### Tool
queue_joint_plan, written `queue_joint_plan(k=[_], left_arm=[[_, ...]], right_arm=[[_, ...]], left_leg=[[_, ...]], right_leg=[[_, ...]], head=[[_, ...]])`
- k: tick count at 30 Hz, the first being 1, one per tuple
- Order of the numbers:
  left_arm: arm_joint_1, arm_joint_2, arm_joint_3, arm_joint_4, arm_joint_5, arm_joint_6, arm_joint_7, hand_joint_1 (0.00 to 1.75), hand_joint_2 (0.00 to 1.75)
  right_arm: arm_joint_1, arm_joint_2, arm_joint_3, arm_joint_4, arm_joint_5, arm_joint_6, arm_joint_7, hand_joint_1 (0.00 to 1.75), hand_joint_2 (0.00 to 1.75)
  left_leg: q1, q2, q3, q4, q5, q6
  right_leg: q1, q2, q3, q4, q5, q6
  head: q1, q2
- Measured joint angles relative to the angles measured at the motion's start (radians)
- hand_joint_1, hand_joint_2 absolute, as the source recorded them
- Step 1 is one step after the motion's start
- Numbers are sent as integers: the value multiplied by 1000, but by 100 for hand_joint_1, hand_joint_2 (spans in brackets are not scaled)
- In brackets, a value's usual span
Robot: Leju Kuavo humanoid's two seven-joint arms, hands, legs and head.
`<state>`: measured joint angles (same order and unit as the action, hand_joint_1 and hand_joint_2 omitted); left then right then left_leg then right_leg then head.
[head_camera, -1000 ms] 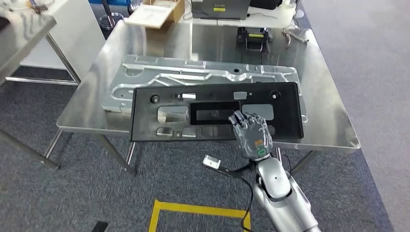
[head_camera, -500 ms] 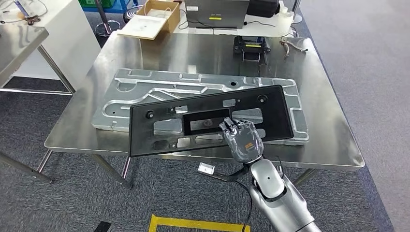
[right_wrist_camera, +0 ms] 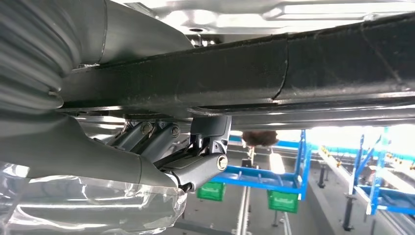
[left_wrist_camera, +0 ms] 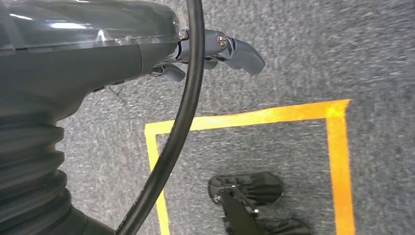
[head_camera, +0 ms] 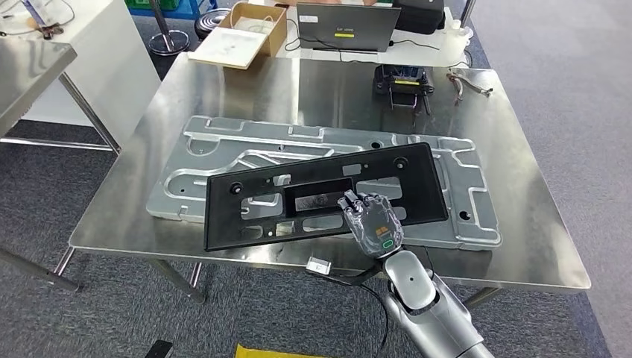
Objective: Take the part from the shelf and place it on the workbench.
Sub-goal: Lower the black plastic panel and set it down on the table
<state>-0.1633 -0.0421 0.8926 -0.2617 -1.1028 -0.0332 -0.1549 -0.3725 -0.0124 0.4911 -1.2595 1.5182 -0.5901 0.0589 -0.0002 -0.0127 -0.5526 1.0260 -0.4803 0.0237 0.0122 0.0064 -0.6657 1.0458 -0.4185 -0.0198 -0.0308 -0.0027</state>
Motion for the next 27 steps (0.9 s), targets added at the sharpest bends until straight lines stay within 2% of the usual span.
queue_joint_plan(k=[3, 5, 6, 8, 9, 10, 11, 13, 14, 15, 17, 20, 21, 22, 24, 25, 26, 27], left_arm=[[0, -2, 0, 0, 1, 0, -1, 0, 175], [-2, -2, 0, 0, 2, 0, -1, 0, 175], [-3, -1, 0, 0, 3, 1, -1, 0, 175], [-2, 0, 0, 0, 4, 2, -1, 0, 175], [-1, 0, 0, 0, 4, 2, -1, 0, 175], [0, 0, -1, 0, 5, 3, -1, 0, 175], [0, 0, -1, 0, 6, 3, -1, 0, 175], [1, 1, -1, 0, 9, 4, -1, 0, 175], [1, 1, -1, 1, 10, 4, -2, 0, 175], [0, 2, -1, 1, 12, 5, -1, 0, 175], [0, 2, -1, 1, 14, 6, -1, 0, 175], [1, 2, -2, 1, 16, 6, -1, 0, 175], [0, 2, -3, 1, 16, 6, -1, 0, 175], [0, 2, -5, 1, 17, 6, -1, 0, 175], [0, 3, -6, 1, 18, 9, -1, 0, 175], [1, 3, -7, 1, 18, 10, -1, 0, 175], [2, 4, -8, 1, 19, 12, -1, 0, 175], [3, 4, -8, 1, 20, 13, -1, 0, 175]], right_arm=[[1, -3, -4, -1, -6, -2, -1, 175, 175], [1, -4, -7, -1, -13, -2, -2, 175, 175], [1, -5, -8, -1, -16, -2, -3, 175, 175], [4, -5, -10, 0, -20, -3, -6, 175, 175], [8, -5, -11, 2, -22, -3, -7, 175, 175], [12, -6, -12, 4, -24, -4, -8, 175, 175], [16, -6, -14, 6, -26, -5, -9, 175, 175], [20, -6, -16, 9, -29, -7, -11, 175, 175], [20, -6, -18, 10, -30, -10, -11, 175, 175], [20, -6, -20, 11, -32, -13, -12, 175, 175], [22, -6, -26, 14, -36, -18, -16, 175, 175], [23, -6, -33, 14, -46, -20, -23, 175, 175], [22, -6, -37, 14, -51, -20, -25, 175, 175], [23, -6, -40, 15, -55, -20, -26, 175, 175], [29, -6, -47, 20, -64, -20, -27, 175, 175], [33, -6, -49, 24, -67, -20, -29, 175, 175], [35, -6, -52, 28, -71, -20, -31, 175, 175], [36, -6, -54, 32, -75, -20, -33, 175, 175]], left_leg=[[-1, 0, 12, 7, -13, -16], [0, 3, 3, 45, -36, -26], [3, 4, -19, 90, -58, -31], [8, 5, -90, 212, -104, -40], [11, 6, -124, 255, -112, -44], [13, 6, -144, 269, -103, -47], [15, 6, -147, 246, -71, -50], [18, 7, -117, 129, 24, -53], [16, 7, -103, 71, 49, -52], [14, 7, -94, 36, 63, -46], [10, 8, -91, 17, 56, -31], [16, 7, -78, 9, 60, -12], [17, 8, -72, 5, 58, -7], [17, 8, -68, 4, 54, -3], [16, 7, -59, 4, 46, 2], [16, 7, -54, 4, 42, 3], [16, 5, -48, 5, 37, 2], [15, 4, -42, 5, 33, 1]], right_leg=[[-1, 1, 18, -23, 2, -9], [-7, 0, 39, -32, -3, -17], [-9, 0, 48, -35, -6, -21], [-9, 0, 60, -35, -17, -26], [-10, 0, 66, -35, -23, -25], [-11, 1, 73, -34, -30, -24], [-12, 1, 82, -32, -38, -21], [-15, 2, 103, -28, -58, -13], [-16, 2, 110, -25, -66, -8], [-15, 3, 112, -22, -73, -3], [-14, 3, 111, -19, -81, 9], [-15, 1, 103, 6, -107, 26], [-16, 0, 84, 44, -125, 32], [-18, -1, 52, 103, -148, 36], [-20, -1, -27, 223, -177, 42], [-21, -1, -52, 248, -169, 42], [-22, -1, -59, 236, -142, 41], [-22, -1, -47, 190, -101, 38]], head=[[0, 0], [0, 0], [0, 0], [0, 0], [0, 0], [0, 0], [0, 0], [0, 0], [0, 0], [0, 0], [0, 0], [0, 0], [0, 0], [0, 0], [0, 0], [0, 0], [0, 0], [0, 0]])
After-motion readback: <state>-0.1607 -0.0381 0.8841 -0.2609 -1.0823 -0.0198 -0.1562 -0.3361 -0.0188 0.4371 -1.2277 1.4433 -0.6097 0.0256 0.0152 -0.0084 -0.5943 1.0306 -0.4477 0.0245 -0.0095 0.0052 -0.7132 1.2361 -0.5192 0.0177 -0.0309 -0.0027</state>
